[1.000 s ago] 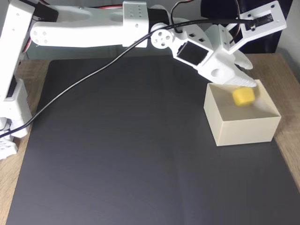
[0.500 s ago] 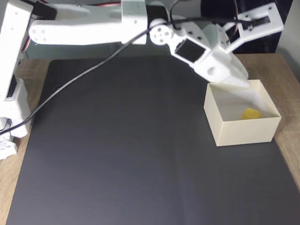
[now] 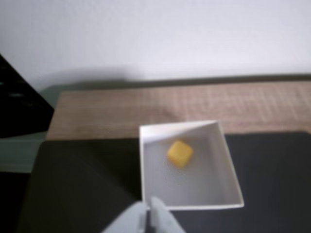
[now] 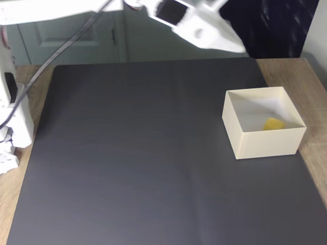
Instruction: Grasp a cube block and put it in the white box.
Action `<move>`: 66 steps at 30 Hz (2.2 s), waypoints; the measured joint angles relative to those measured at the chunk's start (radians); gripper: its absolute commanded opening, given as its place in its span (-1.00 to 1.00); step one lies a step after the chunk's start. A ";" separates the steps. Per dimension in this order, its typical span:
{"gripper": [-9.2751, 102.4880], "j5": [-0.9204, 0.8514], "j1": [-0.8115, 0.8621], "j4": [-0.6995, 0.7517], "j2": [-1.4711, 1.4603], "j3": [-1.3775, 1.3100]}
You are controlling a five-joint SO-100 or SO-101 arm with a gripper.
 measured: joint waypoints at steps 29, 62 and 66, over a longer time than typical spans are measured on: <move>-0.84 -0.015 -0.060 -0.077 0.950 1.086; -0.84 -0.017 -0.063 0.178 1.617 1.537; -0.84 -0.017 -0.063 0.216 1.681 1.563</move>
